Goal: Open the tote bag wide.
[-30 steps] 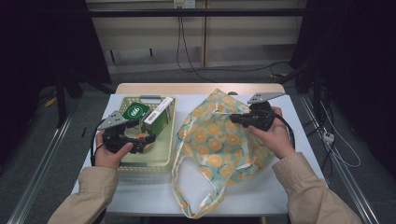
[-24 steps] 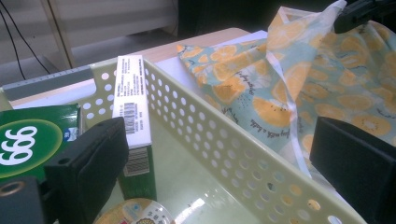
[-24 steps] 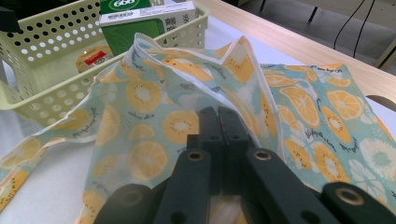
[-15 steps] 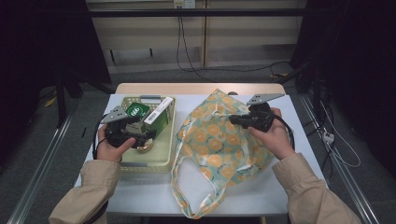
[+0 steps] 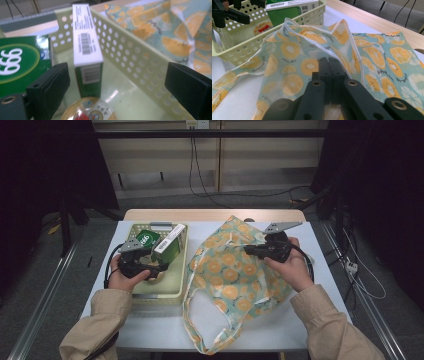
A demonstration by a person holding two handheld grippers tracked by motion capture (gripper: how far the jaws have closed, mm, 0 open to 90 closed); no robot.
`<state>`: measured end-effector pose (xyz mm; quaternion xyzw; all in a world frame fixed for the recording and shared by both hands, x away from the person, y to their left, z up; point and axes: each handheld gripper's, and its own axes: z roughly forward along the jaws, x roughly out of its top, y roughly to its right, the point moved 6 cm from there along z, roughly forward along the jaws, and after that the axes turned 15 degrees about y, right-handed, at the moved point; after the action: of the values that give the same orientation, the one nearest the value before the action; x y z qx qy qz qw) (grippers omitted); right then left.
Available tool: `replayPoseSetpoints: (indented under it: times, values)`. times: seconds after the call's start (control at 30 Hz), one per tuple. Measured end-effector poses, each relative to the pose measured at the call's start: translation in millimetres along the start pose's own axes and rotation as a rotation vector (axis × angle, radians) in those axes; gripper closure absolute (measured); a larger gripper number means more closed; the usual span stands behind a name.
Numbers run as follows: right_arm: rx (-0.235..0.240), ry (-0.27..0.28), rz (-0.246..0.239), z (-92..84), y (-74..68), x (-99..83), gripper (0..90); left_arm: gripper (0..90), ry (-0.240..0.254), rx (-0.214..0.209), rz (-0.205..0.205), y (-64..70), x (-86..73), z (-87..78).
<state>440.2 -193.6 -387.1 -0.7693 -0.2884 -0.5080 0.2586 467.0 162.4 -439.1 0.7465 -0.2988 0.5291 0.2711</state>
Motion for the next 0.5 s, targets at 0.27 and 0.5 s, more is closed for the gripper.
replayPoseSetpoints:
  times: [0.27, 0.5]
  values:
    - [0.006, -0.008, -0.007, 4.5, -0.8, -2.3, 90.0, 6.3, -0.063, 0.033, 0.040, -4.7, -6.8, -0.3]
    - [0.009, -0.002, -0.008, 3.1, -0.9, -3.1, 90.0, 7.9, -0.144, 0.025, 0.062, -6.1, -17.3, 4.8]
